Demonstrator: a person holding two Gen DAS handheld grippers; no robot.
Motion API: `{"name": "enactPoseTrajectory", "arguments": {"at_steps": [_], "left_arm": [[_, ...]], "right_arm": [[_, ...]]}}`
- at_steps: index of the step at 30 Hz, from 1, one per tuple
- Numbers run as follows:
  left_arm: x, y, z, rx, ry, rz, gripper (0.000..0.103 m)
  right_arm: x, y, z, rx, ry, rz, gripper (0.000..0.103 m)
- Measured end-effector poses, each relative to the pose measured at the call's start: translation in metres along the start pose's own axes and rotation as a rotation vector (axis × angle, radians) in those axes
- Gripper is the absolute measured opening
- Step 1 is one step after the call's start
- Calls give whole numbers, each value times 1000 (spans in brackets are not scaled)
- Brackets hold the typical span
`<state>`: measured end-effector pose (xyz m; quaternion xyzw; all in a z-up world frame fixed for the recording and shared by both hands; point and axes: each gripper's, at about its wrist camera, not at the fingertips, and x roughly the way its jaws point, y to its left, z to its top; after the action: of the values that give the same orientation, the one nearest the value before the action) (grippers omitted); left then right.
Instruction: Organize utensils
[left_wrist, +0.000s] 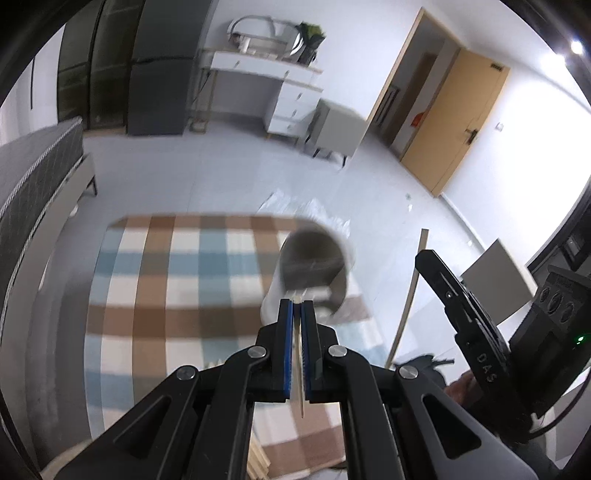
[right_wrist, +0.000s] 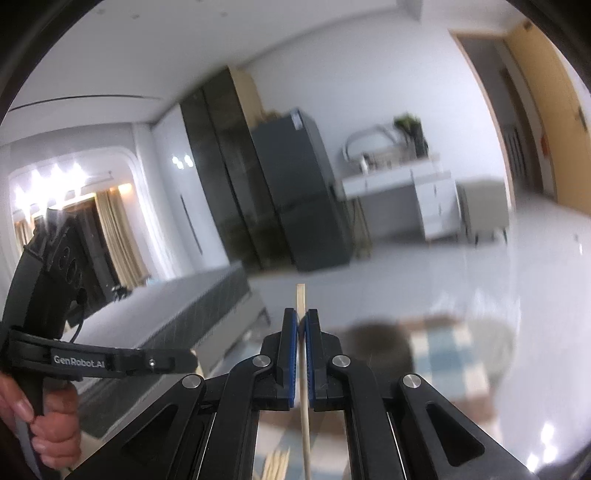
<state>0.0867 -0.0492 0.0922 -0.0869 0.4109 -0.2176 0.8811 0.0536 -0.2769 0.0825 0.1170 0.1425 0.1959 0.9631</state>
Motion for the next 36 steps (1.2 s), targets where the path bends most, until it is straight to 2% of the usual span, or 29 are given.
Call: {"name": "enactPoseTrajectory", "arguments": {"at_steps": [3, 7, 12, 18, 23, 29, 36], "left_arm": [[-5, -9, 28, 9, -53, -29, 0], [2, -11, 60, 4, -107, -50, 0], [24, -2, 91, -22, -145, -54, 0], [58, 18, 112, -58, -184, -30, 0], [82, 27, 116, -74, -187, -15, 0], [99, 27, 111, -76, -169, -20, 0], [98, 20, 103, -71, -140, -28, 0]], "right_arm": [[9, -6, 25, -49, -70, 5, 4], [38, -14, 55, -86, -109, 20, 4], [75, -19, 73, -157, -143, 41, 4], [115, -29, 63, -198, -181, 71, 4], [140, -45, 44, -160, -184, 55, 4], [144, -55, 32, -157, -195, 26, 4], [138, -54, 22, -193, -168, 41, 4]]}}
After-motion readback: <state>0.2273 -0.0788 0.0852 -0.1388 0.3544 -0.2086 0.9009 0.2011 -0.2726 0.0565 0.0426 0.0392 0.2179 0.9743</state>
